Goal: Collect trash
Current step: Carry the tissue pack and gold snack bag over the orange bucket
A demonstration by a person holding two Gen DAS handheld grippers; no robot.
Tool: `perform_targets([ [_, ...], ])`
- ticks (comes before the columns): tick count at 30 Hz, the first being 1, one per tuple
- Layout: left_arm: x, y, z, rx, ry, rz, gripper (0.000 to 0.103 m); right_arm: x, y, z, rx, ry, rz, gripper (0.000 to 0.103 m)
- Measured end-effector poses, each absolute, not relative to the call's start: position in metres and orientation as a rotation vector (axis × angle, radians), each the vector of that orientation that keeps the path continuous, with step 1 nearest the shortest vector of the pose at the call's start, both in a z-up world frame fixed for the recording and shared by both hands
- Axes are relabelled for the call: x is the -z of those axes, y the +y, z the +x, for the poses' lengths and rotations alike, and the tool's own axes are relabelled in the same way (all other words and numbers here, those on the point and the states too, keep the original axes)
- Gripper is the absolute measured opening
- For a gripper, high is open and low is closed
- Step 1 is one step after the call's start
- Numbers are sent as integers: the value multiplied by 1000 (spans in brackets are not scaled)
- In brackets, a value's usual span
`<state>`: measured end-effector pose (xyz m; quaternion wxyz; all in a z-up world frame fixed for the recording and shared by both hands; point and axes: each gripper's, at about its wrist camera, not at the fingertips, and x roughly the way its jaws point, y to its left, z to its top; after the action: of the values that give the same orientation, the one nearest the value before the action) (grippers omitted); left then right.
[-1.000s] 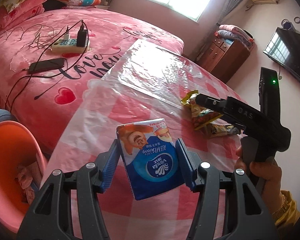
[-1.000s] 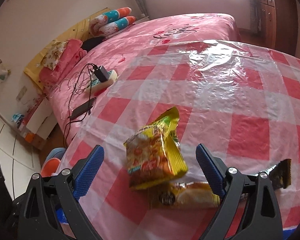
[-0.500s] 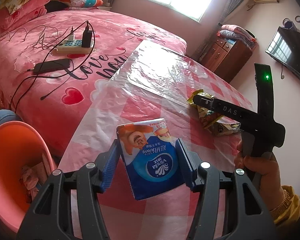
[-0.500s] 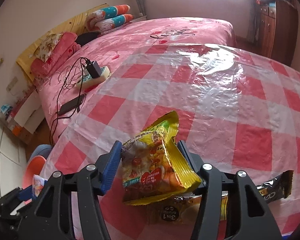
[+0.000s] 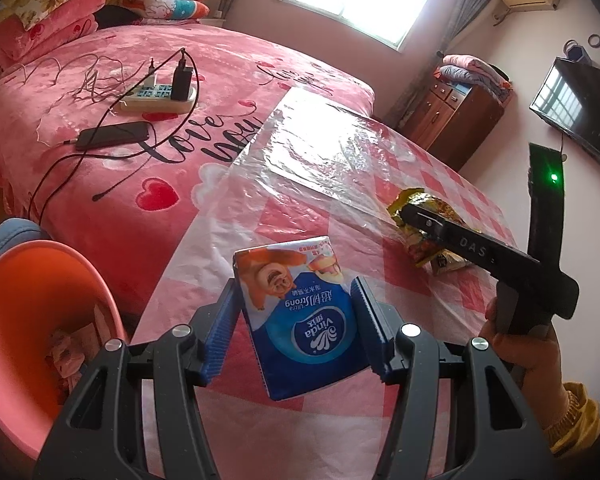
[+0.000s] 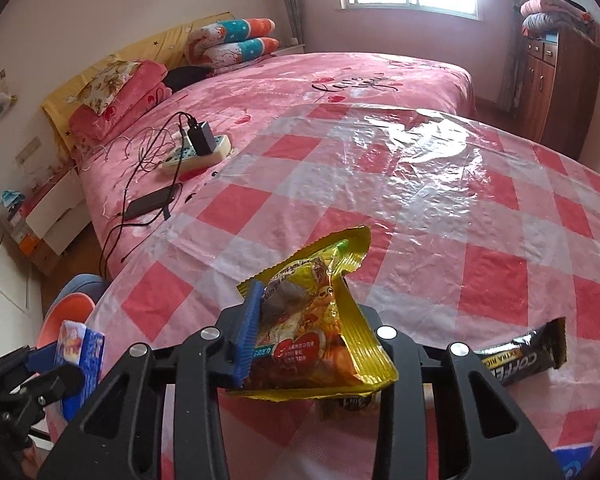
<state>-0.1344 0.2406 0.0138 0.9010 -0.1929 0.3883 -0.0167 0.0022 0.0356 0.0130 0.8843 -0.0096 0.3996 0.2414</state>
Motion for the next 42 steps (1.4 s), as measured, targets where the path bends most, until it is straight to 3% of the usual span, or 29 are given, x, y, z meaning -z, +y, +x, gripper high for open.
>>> perform_targets([
  [18,-26,261,-158,-18,761,-393,57,-47,47,-49,-604,768,-23,34],
  [42,-13,355,-211,-260,749,-417,58,-81,177,-129,-949,721,-202,34],
])
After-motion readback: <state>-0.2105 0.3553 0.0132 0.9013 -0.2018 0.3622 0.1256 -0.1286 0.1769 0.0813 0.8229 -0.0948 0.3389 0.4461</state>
